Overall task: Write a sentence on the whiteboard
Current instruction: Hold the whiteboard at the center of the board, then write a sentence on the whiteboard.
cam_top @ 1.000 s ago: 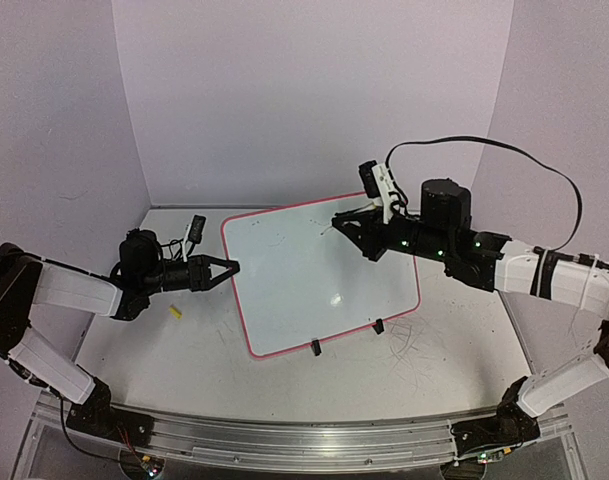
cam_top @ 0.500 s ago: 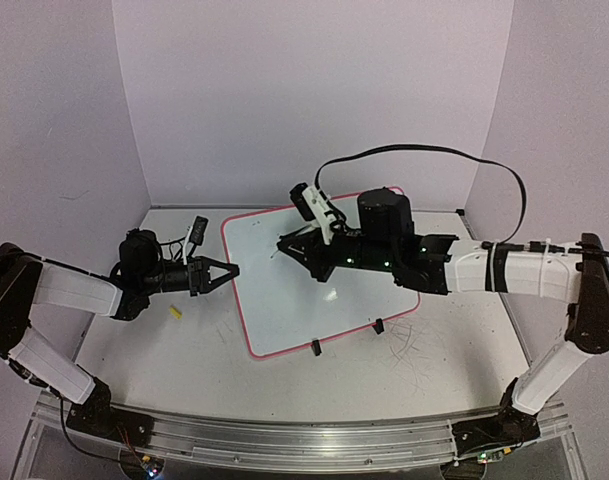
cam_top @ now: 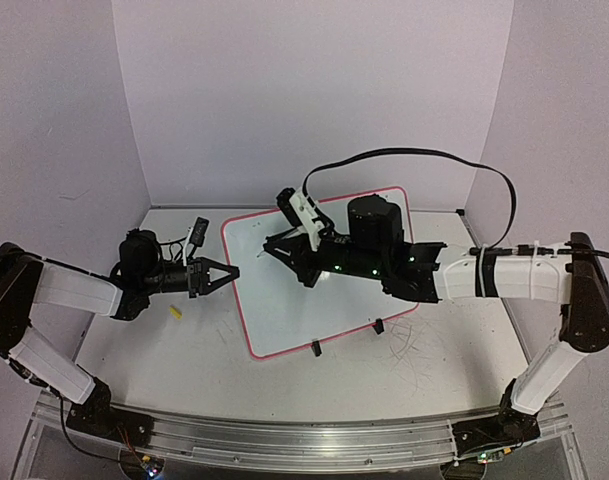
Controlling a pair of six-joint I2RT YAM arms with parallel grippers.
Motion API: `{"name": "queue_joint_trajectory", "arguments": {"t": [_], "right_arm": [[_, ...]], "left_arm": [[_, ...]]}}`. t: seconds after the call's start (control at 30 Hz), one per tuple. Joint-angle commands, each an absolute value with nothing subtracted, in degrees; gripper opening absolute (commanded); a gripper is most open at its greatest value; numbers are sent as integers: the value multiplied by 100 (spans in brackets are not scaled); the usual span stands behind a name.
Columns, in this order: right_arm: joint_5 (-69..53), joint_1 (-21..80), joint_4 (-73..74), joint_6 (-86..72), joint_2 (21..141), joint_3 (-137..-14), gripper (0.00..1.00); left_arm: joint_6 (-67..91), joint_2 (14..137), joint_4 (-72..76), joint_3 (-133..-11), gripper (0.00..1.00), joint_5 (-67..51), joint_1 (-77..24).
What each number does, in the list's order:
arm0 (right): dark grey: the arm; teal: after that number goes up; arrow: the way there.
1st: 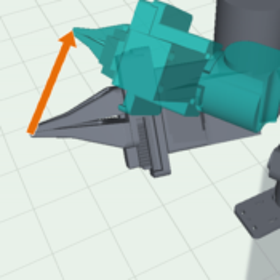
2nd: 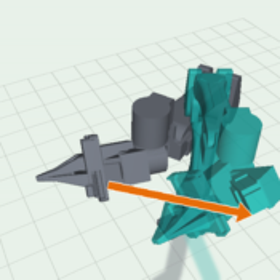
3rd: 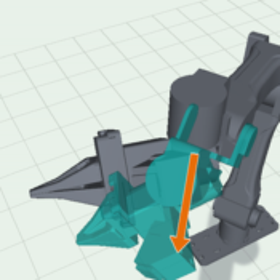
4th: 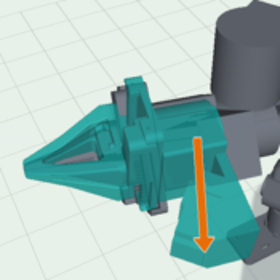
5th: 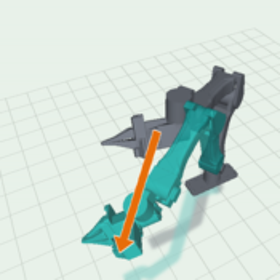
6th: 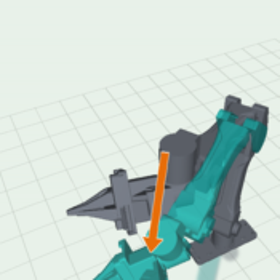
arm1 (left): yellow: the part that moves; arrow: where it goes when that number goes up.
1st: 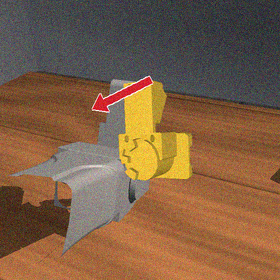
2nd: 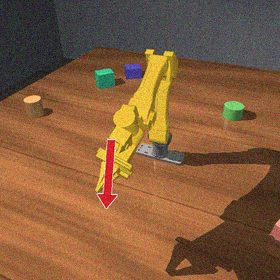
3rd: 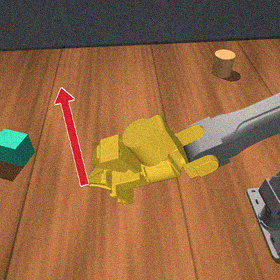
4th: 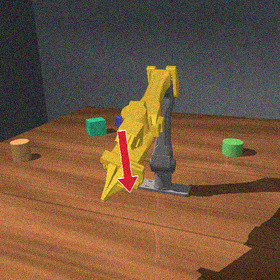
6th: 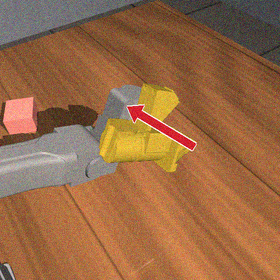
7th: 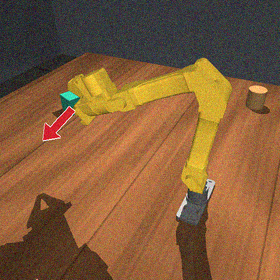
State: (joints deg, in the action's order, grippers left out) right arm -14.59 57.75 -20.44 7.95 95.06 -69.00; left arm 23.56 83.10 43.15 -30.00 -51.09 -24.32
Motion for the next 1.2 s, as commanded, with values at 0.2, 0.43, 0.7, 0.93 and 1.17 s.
{"name": "queue_joint_trajectory", "arguments": {"t": [0.2,0.43,0.7,0.93,1.17], "right_arm": [[-1001,6026,-2770,1188,9823,-6791,0],[-736,6235,-2916,1287,9982,-6778,0],[-538,6340,-2814,1345,10205,-6867,0],[-434,6341,-2899,1265,10283,-6895,0],[-276,6341,-3279,1257,9868,-6399,0]], "left_arm": [[1999,8455,4597,-3084,0,-5215,-2453],[2090,8456,4588,-3106,0,-5205,-2452],[2226,8498,4524,-3239,0,-5202,-2454],[2235,8518,4364,-3323,0,-5160,-2453],[2228,8394,4234,-3307,0,-5081,-2453]]}}
